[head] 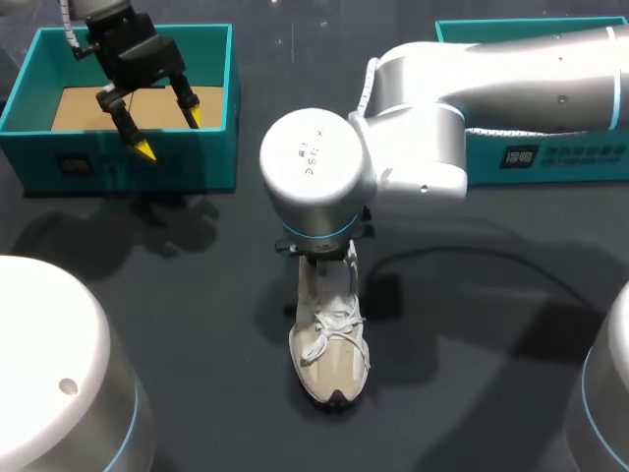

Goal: Take the shoe out of the shoebox, open the shoe tongue, remove and reinsert the insole, then place the shoe into the shoebox

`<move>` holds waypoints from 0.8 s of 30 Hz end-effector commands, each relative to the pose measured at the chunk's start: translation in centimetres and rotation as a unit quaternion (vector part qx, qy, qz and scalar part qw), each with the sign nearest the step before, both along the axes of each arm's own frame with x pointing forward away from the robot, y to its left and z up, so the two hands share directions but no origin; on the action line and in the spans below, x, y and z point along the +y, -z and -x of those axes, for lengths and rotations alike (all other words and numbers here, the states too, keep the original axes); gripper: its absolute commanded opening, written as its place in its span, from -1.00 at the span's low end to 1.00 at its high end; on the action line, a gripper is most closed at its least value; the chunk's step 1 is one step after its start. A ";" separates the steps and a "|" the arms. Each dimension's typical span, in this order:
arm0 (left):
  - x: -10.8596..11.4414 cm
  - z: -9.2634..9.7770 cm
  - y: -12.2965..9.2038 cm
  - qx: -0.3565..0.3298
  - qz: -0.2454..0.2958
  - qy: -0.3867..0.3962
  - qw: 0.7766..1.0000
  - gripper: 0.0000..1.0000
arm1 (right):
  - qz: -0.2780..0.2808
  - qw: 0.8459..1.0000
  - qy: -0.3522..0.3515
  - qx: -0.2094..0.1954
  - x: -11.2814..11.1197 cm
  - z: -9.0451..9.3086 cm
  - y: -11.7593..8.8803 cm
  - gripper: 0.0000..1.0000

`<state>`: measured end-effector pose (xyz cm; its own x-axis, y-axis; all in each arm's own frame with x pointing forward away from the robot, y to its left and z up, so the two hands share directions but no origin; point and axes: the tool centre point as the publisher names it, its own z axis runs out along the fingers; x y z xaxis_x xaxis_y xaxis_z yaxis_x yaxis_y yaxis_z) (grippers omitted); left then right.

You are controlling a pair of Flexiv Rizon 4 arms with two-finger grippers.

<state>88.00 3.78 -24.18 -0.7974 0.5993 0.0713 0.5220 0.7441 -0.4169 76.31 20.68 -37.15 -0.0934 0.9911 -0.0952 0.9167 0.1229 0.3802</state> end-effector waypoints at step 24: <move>0.1 0.0 0.0 0.000 -0.001 0.000 1.000 1.00 | -0.033 0.992 -0.006 0.122 0.2 2.2 6.1 -1.00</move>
